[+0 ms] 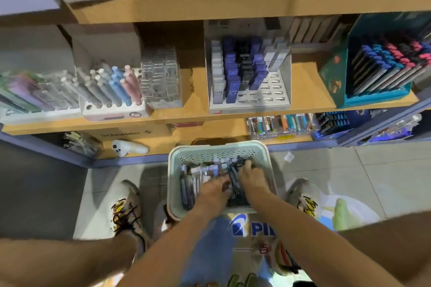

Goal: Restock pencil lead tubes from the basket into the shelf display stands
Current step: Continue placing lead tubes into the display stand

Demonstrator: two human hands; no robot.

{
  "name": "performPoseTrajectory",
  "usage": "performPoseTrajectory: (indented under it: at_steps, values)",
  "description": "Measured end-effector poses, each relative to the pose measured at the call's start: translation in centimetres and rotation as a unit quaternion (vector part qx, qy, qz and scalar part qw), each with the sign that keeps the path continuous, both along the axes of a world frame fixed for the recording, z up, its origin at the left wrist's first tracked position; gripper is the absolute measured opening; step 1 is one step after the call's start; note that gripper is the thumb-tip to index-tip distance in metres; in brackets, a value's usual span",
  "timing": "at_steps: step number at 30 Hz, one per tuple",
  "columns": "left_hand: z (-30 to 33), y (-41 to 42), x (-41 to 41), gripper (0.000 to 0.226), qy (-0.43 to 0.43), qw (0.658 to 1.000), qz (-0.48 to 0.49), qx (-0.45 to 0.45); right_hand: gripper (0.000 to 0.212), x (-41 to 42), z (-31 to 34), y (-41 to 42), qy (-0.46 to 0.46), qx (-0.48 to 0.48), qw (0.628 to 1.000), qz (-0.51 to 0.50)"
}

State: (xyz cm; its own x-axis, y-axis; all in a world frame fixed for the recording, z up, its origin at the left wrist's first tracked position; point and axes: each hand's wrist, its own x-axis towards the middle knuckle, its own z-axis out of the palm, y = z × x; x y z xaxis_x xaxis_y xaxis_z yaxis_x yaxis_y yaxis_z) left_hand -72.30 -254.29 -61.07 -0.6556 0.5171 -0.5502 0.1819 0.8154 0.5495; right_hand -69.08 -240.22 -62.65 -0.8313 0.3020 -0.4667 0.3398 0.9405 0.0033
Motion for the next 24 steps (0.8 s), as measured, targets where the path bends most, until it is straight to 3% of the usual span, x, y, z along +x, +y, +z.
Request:
performPoseTrajectory:
  at_steps: [3,6,8,16,22,24]
  values:
    - [-0.7,-0.1,-0.4,0.022,-0.015,1.000,0.019,-0.002,0.053,-0.3,-0.4,0.1,-0.014,0.027,0.999,0.038]
    - [-1.0,-0.3,-1.2,0.019,-0.013,0.999,0.030,-0.013,0.038,0.2,-1.1,0.0,-0.013,-0.029,0.999,-0.023]
    - [-1.0,-0.3,-1.4,0.024,-0.012,0.999,0.042,-0.010,0.030,0.7,-2.1,0.0,-0.042,0.009,0.999,0.024]
    - [-1.4,1.5,-1.6,0.039,-0.018,0.989,0.138,0.057,0.041,1.3,-0.8,1.0,-0.010,0.027,0.995,0.098]
    - [-1.3,3.7,-1.8,0.033,-0.101,0.962,0.242,0.072,0.035,1.8,0.6,1.4,0.045,0.099,0.990,0.095]
    - [-1.7,4.0,-1.5,0.029,-0.172,0.927,0.319,0.100,0.044,2.0,1.5,1.6,0.052,0.063,0.995,0.062]
